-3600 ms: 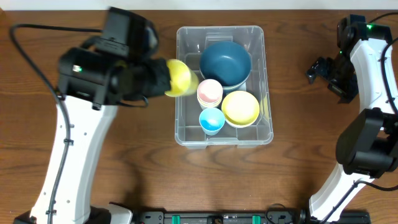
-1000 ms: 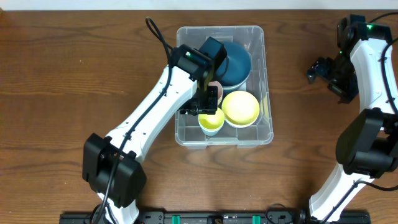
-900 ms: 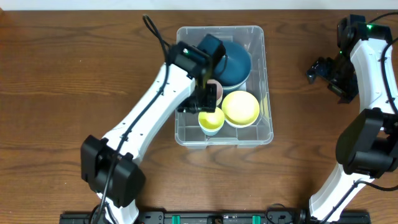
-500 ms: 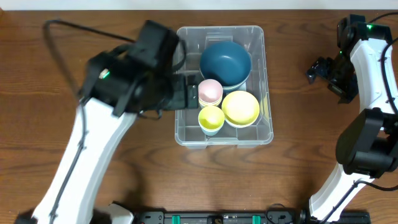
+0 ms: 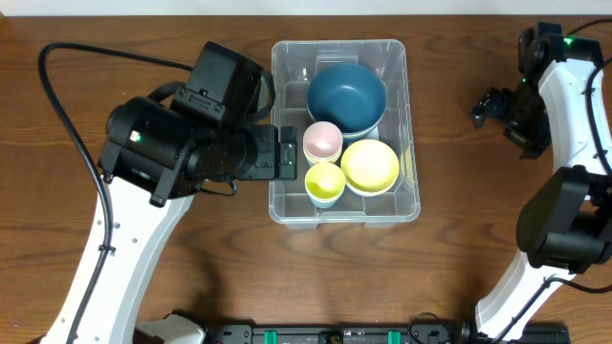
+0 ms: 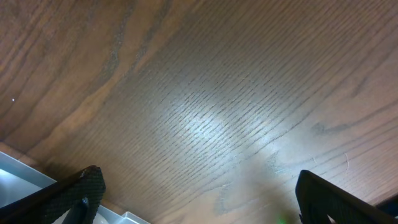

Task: Pack container

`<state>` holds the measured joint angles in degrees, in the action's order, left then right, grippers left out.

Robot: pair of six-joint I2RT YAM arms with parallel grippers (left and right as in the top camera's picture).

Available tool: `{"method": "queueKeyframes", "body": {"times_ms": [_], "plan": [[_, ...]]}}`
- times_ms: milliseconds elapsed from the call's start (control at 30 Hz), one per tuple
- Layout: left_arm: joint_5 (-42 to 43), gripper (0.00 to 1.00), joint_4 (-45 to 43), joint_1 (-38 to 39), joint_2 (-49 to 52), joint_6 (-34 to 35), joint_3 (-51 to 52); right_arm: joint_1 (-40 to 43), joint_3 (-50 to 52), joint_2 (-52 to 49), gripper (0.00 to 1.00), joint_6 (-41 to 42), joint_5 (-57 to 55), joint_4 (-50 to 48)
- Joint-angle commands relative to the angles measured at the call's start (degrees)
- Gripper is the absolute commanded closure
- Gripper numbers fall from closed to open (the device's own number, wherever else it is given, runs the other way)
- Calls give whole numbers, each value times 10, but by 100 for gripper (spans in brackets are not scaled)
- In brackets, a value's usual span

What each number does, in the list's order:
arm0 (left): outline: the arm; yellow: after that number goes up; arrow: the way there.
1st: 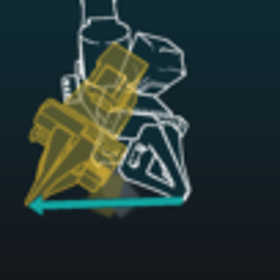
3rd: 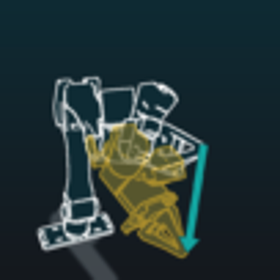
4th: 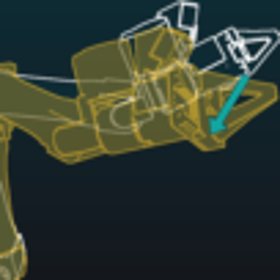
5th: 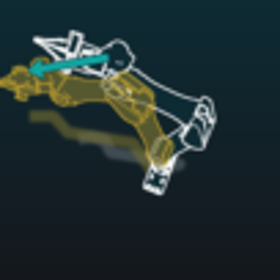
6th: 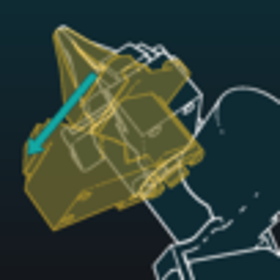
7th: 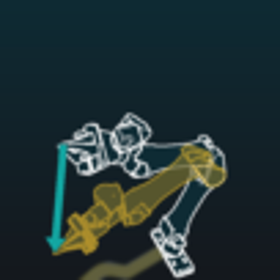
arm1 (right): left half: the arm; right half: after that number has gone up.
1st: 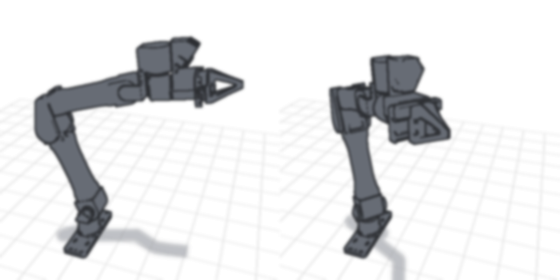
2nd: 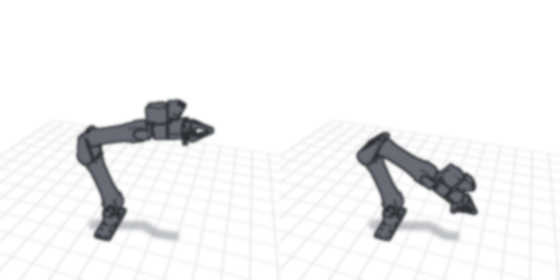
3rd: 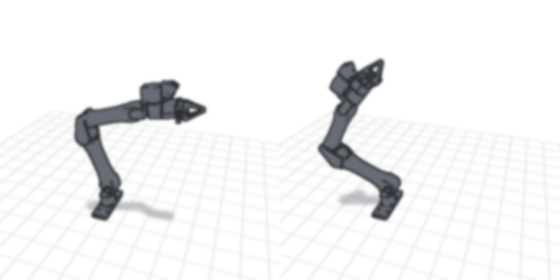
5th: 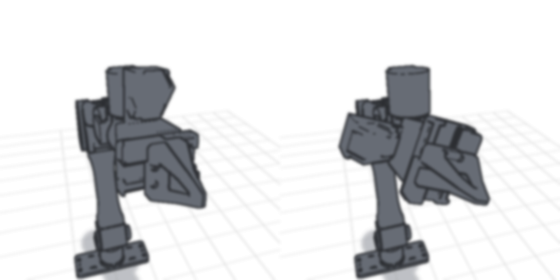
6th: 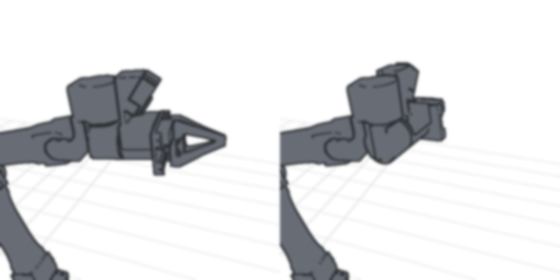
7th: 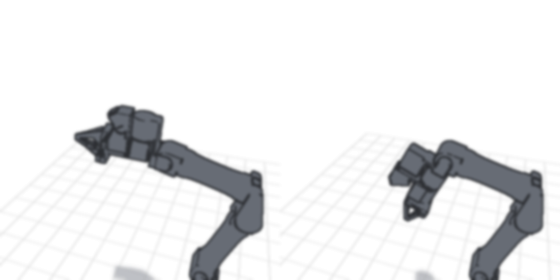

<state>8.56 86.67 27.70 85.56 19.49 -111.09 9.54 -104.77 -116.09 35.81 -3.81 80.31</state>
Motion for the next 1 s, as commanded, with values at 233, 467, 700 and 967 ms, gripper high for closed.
{"method": "queueKeyframes", "body": {"times_ms": [233, 467, 700, 967], "plan": [[-5, 2, -147, 18, -52, -169, 131, -2, 0, 9, 1, 10, -2, 0], [8, 2, -349, -35, -217, -171, 388, -2, 0, 9, 1, 10, -2, 0], [17, 2, -520, -122, -412, -171, 644, -2, 0, 9, 2, 10, -2, 0], [18, 2, -643, -172, -629, -171, 842, -2, 0, 9, 1, 10, -2, 0]]}}
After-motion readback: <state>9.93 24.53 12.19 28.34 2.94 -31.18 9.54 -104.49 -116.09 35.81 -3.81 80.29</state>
